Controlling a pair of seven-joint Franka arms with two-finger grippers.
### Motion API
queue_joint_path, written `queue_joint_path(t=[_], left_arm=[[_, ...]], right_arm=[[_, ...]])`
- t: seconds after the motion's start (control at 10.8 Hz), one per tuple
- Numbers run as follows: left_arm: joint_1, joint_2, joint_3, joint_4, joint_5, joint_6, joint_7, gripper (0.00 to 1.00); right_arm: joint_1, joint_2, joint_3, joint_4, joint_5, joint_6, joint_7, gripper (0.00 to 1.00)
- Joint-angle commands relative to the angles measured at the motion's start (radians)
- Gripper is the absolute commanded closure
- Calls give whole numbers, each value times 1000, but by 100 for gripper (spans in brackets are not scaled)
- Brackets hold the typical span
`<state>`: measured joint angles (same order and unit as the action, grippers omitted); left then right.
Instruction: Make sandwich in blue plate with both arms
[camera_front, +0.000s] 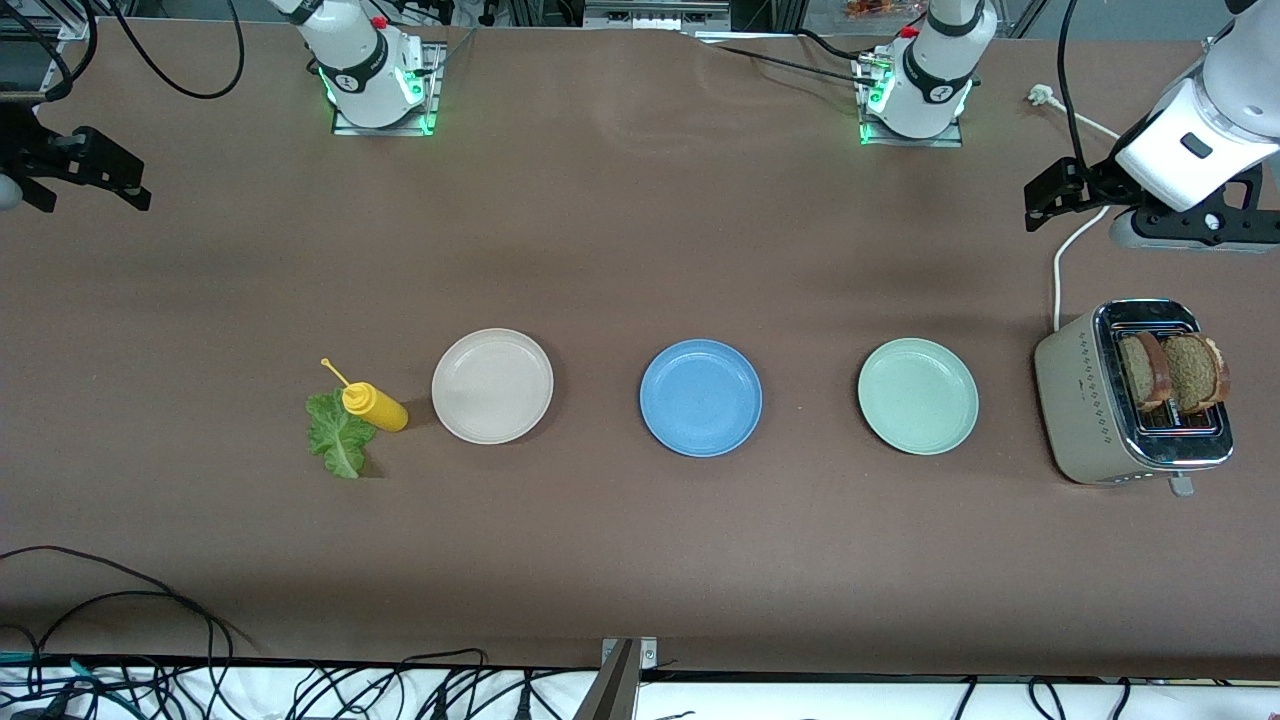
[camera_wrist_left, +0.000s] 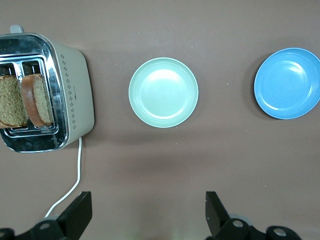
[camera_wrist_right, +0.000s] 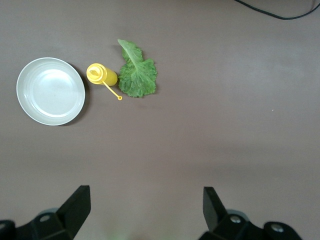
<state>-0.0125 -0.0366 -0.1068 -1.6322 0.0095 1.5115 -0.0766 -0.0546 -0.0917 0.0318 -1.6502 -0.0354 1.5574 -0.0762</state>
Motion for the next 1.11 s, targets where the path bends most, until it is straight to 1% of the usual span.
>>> queue_joint_path(t=[0.0,0.19,1.02], left_arm=[[5,-14,-5,3,-16,-10,12,0],[6,-14,-1,3,-16,-11,14,0],[6,-14,-4,3,-16,-11,11,0]], right_arm=[[-5,20,0,38,-40,-22,-2,0],[-4,20,2,39,-51,-13,1,0],[-4,20,2,39,-51,-8,4,0]])
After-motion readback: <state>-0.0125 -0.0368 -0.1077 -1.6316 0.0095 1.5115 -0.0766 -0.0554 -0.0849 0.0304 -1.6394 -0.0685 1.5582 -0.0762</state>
